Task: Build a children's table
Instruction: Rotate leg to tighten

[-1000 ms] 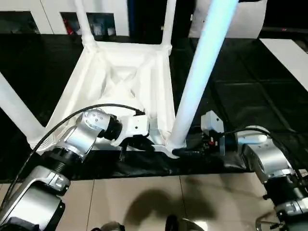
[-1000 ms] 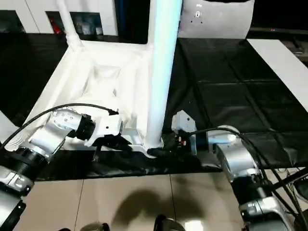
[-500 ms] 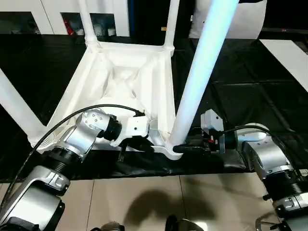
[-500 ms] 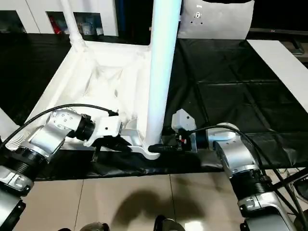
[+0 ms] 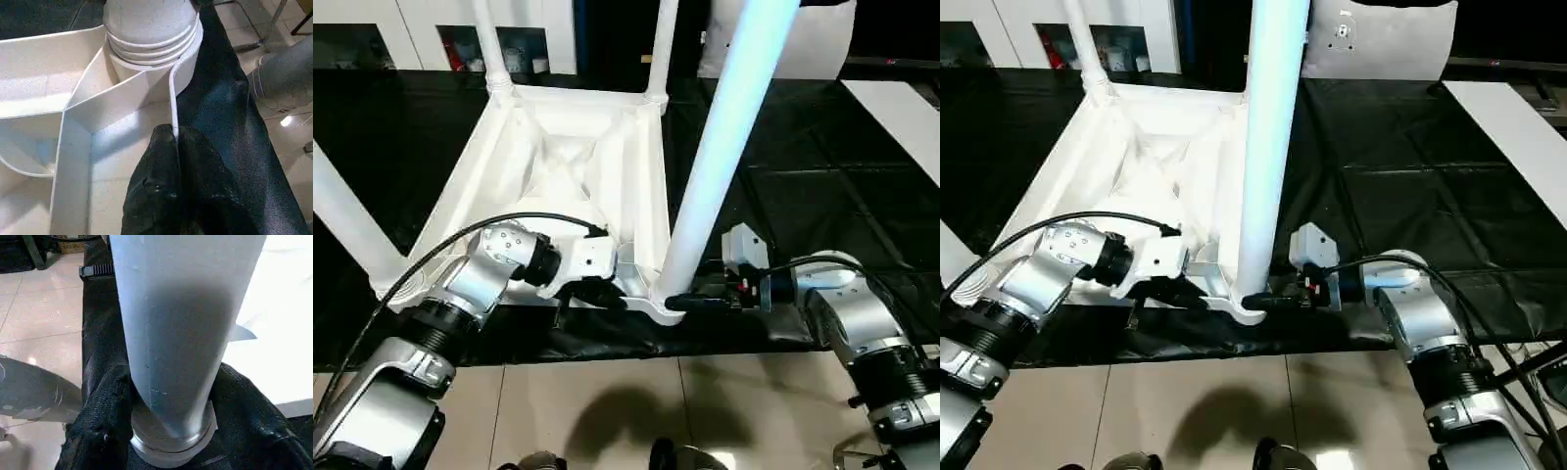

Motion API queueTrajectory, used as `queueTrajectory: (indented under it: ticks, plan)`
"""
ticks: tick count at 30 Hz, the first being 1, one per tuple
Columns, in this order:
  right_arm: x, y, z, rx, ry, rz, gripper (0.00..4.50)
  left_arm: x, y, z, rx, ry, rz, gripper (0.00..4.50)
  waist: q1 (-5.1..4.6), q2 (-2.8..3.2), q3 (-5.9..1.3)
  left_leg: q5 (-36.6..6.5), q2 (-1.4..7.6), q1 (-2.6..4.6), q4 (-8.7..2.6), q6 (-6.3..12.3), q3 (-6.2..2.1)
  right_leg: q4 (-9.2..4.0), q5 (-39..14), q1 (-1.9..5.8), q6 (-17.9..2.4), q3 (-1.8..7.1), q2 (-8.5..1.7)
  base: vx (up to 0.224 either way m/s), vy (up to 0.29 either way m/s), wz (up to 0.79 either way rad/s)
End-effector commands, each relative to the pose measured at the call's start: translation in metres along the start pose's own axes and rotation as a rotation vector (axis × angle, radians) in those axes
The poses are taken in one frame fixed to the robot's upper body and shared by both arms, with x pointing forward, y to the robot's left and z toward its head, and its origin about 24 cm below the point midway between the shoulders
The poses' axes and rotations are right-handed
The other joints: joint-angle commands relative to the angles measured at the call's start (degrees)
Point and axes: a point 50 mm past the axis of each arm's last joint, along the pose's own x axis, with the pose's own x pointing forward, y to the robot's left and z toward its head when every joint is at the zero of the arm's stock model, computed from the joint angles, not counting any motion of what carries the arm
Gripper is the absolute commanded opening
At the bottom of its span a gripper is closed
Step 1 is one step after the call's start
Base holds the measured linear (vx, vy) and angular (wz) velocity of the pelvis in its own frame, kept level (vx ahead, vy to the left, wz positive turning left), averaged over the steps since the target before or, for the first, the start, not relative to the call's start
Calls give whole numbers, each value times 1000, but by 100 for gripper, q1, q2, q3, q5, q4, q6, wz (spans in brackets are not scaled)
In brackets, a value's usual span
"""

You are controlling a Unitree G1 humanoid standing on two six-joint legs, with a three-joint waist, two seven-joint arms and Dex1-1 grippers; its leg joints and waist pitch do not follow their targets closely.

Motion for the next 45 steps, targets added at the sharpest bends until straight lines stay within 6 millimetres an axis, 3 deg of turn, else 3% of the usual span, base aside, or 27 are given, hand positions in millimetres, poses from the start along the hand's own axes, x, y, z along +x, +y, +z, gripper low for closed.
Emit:
queueTrajectory:
  ticks: [1, 4, 5, 6, 9, 12, 13, 14, 15, 16, 18, 19, 22, 23, 25, 26, 27, 30, 33, 35, 38, 43, 45]
  plan:
    - [7, 6, -3, -3, -9, 34, 202, 16, -13, -9, 9, 67, -101, 0, -31, 3, -464, -415, 258, 26, -356, 750, -30, -240, -1827, 453, -1038, 338, -405, 0, 0, 0]
    - [7, 8, -5, 6, -7, 39, 202, 16, -13, -9, 1, 68, -97, 0, -28, 0, -468, -428, 256, 29, -353, 727, -28, -242, -1838, 452, -1035, 342, -404, 0, 0, 0]
    - [8, 10, -7, 19, -11, 36, 202, 16, -12, -9, -19, 61, -83, 0, -27, -36, -464, -428, 257, 25, -356, 735, -27, -235, -1875, 453, -1028, 345, -410, 0, 0, 0]
    - [9, 12, -8, 39, -23, 25, 202, 16, -11, -7, -45, 48, -65, 0, -21, -5, -457, -433, 261, 29, -359, 730, -30, -243, -1906, 446, -1021, 345, -412, 0, 0, 0]
    - [13, 15, -10, 86, -49, -20, 200, 18, -10, -3, -99, 9, -39, 0, -36, -22, -441, -484, 263, 23, -373, 676, -33, -269, -2026, 446, -996, 342, -414, 0, 0, 0]
    - [25, 12, -19, 155, -44, -219, 200, 25, -4, 7, -199, -62, 59, 0, -71, -24, -419, -648, 258, 29, -392, 542, -40, -311, -2309, 443, -923, 337, -416, 0, 0, 0]
    - [28, 10, -22, 181, -39, -268, 199, 28, -3, 9, -230, -80, 95, 0, -96, 13, -348, -973, 239, 64, -411, 441, -40, -412, -2834, 400, -781, 310, -403, 0, 0, 0]
    - [28, 10, -22, 183, -38, -273, 199, 29, -3, 10, -235, -82, 100, 0, -121, -7, -326, -1159, 211, 85, -401, 381, -40, -463, -3209, 390, -646, 283, -402, -52, 5, -5]
    - [32, 9, -23, 206, -45, -321, 199, 33, -2, 12, -271, -99, 134, 0, -184, 19, -306, -1531, 171, 162, -380, 220, -82, -592, -4042, 393, -304, 198, -425, 0, 0, 0]
    - [34, 9, -24, 217, -51, -345, 199, 35, -2, 14, -288, -105, 146, 0, -213, 12, -309, -1567, 167, 160, -377, 215, -94, -630, -4124, 397, -239, 183, -431, 0, 0, 0]
    - [40, 8, -23, 247, -69, -398, 199, 39, 0, 17, -313, -110, 190, 0, -309, -4, -302, -1595, 167, 85, -399, 215, -133, -651, -4157, 437, -108, 129, -413, 0, 0, 0]
    - [44, 6, -22, 263, -80, -434, 198, 42, 3, 20, -338, -116, 221, 0, -368, 5, -305, -1699, 149, 114, -381, 235, -135, -705, -4253, 411, -22, 98, -412, 0, 0, 0]
    - [56, -2, -16, 331, -116, -572, 198, 49, 11, 30, -425, -140, 324, 0, -493, 55, -302, -1811, 190, 126, -395, 256, -168, -739, -3981, 430, -104, 23, -421, 0, 0, 0]
    - [61, -6, -14, 370, -128, -657, 198, 52, 16, 35, -449, -145, 379, 0, -547, 97, -309, -1929, 215, 121, -409, 269, -197, -732, -3793, 463, -164, -28, -427, 0, 0, 0]
    - [68, -14, -12, 449, -142, -812, 198, 56, 23, 44, -485, -152, 476, 0, -666, 86, -291, -2152, 265, 73, -446, 193, -242, -706, -3599, 487, -195, -89, -422, 0, 0, 0]
    - [69, -16, -12, 478, -145, -864, 198, 57, 25, 46, -494, -154, 508, 0, -726, 88, -291, -2340, 231, 134, -411, 180, -232, -750, -3699, 443, -142, -131, -432, 0, 0, 0]
    - [70, -18, -12, 504, -148, -903, 198, 58, 26, 48, -502, -156, 527, 0, -774, 108, -290, -2345, 206, 113, -395, 206, -239, -752, -3737, 471, -101, -165, -475, 0, 0, 0]
    - [77, -23, -9, 559, -167, -1008, 198, 59, 31, 54, -484, -153, 589, 0, -868, 133, -320, -2127, 211, 57, -404, 277, -240, -700, -3345, 467, -239, -110, -522, 0, 0, 0]
    - [85, -21, -1, 494, -176, -954, 198, 54, 33, 50, -447, -116, 607, 0, -863, 117, -355, -1666, 192, -19, -388, 415, -206, -602, -2787, 487, -507, -21, -533, 0, 0, 0]
    - [84, -21, 2, 473, -196, -936, 268, 51, 33, 46, -424, -95, 609, 0, -833, 103, -358, -1433, 196, -47, -388, 539, -191, -542, -2559, 495, -630, 8, -526, 0, 0, 0]
    - [77, -22, 2, 456, -216, -944, 289, 48, 30, 40, -394, -65, 594, 0, -789, 100, -384, -1091, 204, -84, -372, 674, -181, -454, -2213, 515, -773, 48, -514, 0, 0, 0]
    - [51, -21, 2, 348, -253, -883, 333, 43, 23, 28, -346, -47, 511, 0, -620, 91, -428, -485, 189, -123, -326, 918, -144, -340, -1599, 555, -906, 91, -490, 0, 0, 0]
    - [35, -14, 5, 261, -264, -761, 345, 41, 16, 20, -300, -37, 436, 0, -507, 85, -429, -364, 184, -104, -317, 1091, -129, -313, -1429, 549, -893, 103, -464, 0, 0, 0]
